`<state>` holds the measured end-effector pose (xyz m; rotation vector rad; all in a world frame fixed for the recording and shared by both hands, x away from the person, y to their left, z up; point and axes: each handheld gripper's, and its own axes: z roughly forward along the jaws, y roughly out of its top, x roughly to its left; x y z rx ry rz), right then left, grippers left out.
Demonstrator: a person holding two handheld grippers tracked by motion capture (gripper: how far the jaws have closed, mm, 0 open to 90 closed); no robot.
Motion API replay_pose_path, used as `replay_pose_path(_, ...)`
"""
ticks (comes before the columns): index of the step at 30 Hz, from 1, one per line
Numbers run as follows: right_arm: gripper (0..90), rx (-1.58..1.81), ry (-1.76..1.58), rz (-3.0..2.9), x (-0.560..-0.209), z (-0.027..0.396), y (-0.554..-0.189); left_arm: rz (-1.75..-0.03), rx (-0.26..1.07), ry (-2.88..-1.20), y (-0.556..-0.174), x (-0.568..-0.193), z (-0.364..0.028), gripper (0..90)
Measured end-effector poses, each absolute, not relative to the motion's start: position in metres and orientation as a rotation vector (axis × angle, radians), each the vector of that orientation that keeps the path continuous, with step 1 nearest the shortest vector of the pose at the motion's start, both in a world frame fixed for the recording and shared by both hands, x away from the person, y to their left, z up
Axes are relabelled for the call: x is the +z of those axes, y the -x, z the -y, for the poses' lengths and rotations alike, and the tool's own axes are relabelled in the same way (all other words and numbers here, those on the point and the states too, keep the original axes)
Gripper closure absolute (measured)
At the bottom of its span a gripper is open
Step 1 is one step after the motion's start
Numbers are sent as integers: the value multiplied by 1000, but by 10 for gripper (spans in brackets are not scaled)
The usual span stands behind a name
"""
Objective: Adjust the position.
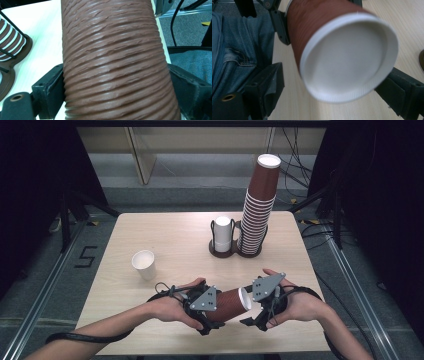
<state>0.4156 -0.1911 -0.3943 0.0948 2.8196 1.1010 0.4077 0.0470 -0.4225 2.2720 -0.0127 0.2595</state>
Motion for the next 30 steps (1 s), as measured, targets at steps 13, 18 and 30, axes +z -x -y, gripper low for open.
replay_pose_path(13,136,1047,-10,-2848,-393,174,-419,39,285,-2310,-405,-426,-40,111)
replay_pose_path(18,154,1005,19,-2864,-395,170,-419,49,278,-2328,-403,-427,-38,111)
replay_pose_path(30,189,946,77,-2893,-397,164,-419,72,277,-2354,-402,-427,-34,111)
